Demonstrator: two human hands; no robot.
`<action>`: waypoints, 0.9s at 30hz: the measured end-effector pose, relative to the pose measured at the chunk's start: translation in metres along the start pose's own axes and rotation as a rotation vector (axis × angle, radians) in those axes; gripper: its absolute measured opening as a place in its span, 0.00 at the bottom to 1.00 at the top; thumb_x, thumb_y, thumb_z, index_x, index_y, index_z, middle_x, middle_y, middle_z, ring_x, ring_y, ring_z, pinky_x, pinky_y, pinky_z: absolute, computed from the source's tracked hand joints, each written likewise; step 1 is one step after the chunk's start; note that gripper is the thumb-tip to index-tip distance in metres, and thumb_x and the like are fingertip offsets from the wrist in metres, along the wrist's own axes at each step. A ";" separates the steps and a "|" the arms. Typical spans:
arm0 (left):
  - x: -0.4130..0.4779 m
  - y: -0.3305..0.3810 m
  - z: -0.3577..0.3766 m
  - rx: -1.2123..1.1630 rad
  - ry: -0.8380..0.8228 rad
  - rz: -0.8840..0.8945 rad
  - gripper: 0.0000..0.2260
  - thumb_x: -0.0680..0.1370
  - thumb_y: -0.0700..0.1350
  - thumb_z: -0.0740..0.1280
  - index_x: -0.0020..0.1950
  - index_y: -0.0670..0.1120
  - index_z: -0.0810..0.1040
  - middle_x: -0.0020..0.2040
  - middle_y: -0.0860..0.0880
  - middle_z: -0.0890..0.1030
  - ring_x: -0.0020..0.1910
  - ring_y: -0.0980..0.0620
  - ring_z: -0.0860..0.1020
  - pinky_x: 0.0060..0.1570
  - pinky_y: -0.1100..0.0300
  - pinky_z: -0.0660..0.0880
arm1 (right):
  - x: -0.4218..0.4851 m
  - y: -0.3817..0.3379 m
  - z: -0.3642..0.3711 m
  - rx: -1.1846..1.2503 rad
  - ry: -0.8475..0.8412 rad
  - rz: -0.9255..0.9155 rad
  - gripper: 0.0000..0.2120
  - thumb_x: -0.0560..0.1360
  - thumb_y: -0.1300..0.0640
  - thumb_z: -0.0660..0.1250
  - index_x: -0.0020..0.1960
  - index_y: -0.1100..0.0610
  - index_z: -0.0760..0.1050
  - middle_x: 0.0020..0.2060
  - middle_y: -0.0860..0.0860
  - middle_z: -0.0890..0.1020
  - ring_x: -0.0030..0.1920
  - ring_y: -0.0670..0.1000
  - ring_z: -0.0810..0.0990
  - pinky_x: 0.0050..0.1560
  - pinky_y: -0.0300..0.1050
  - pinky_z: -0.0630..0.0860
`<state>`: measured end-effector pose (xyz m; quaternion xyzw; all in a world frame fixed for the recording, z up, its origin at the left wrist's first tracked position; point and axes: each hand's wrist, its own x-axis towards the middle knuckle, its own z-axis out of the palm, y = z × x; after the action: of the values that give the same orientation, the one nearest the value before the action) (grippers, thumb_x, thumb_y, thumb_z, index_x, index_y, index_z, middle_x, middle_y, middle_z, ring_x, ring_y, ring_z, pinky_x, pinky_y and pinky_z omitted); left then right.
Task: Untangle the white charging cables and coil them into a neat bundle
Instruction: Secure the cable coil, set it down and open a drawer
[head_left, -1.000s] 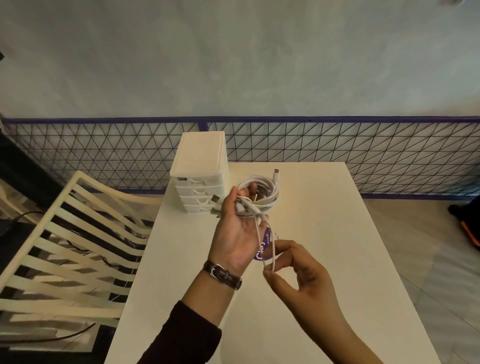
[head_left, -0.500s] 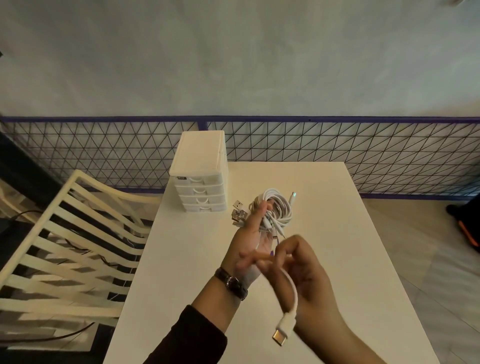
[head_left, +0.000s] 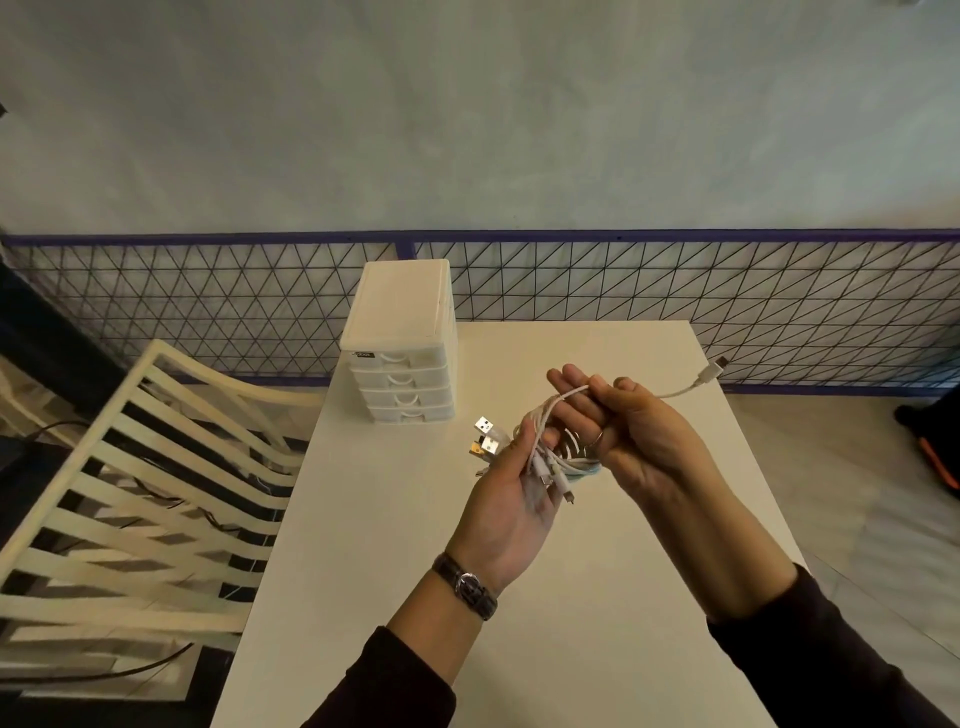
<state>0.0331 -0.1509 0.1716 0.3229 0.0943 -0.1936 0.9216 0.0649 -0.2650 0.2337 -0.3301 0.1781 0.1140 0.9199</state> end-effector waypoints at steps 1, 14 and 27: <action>-0.001 0.001 -0.001 -0.008 -0.010 -0.008 0.14 0.75 0.52 0.62 0.57 0.47 0.77 0.45 0.52 0.80 0.48 0.55 0.77 0.41 0.65 0.74 | 0.003 -0.001 -0.003 0.004 0.006 -0.003 0.14 0.79 0.71 0.52 0.41 0.55 0.59 0.36 0.61 0.84 0.39 0.57 0.86 0.41 0.52 0.81; -0.001 0.009 0.004 -0.072 0.111 0.012 0.04 0.71 0.43 0.65 0.37 0.43 0.75 0.36 0.48 0.82 0.41 0.52 0.80 0.54 0.57 0.71 | -0.004 0.006 -0.041 -1.015 0.121 -0.748 0.09 0.67 0.66 0.73 0.35 0.56 0.75 0.45 0.48 0.83 0.49 0.48 0.80 0.51 0.41 0.73; 0.003 0.005 -0.003 0.088 0.124 -0.001 0.14 0.69 0.43 0.68 0.52 0.39 0.77 0.51 0.40 0.80 0.53 0.46 0.76 0.56 0.56 0.71 | 0.004 0.024 -0.035 -0.666 0.025 -0.128 0.20 0.72 0.65 0.69 0.61 0.54 0.68 0.48 0.57 0.81 0.45 0.55 0.82 0.41 0.46 0.77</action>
<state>0.0377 -0.1464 0.1710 0.3743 0.1427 -0.1775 0.8989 0.0515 -0.2686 0.1934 -0.6245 0.1213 0.1038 0.7645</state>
